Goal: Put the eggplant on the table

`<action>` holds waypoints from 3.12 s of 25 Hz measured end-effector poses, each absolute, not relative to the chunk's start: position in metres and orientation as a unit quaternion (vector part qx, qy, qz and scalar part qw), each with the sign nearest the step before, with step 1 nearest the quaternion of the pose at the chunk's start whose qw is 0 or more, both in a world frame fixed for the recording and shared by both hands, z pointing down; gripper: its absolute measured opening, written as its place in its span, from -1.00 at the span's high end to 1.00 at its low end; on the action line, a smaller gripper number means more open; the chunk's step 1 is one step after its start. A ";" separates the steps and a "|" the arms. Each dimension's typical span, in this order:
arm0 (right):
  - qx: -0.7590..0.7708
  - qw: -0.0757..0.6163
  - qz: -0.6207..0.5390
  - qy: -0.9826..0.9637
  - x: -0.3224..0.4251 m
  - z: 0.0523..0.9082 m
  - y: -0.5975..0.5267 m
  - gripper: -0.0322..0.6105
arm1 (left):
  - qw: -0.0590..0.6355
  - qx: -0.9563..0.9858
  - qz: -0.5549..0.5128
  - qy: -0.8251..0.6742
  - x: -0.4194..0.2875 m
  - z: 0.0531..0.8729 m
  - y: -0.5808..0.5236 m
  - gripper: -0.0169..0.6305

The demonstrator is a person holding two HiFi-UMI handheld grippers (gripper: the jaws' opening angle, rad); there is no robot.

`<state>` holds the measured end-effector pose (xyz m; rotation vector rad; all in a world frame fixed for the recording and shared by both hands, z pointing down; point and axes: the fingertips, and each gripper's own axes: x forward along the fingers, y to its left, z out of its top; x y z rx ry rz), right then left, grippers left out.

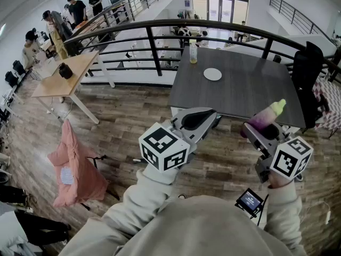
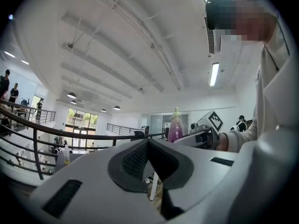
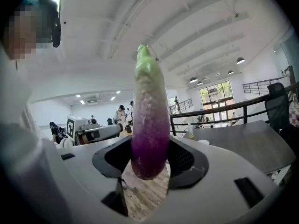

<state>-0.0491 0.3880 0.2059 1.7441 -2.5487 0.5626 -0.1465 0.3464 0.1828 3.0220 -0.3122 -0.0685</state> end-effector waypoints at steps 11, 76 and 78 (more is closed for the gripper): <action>0.550 -0.013 0.186 -0.814 -0.044 0.206 0.392 0.16 | 0.052 0.993 -0.021 -0.104 -0.139 0.182 0.354 0.93; 0.523 -0.001 0.222 -0.823 0.019 0.235 0.230 0.17 | 0.053 0.993 -0.026 -0.098 -0.072 0.211 0.184 0.93; 0.525 0.008 0.224 -0.821 0.018 0.237 0.216 0.17 | 0.060 0.994 0.004 -0.092 -0.069 0.221 0.174 0.93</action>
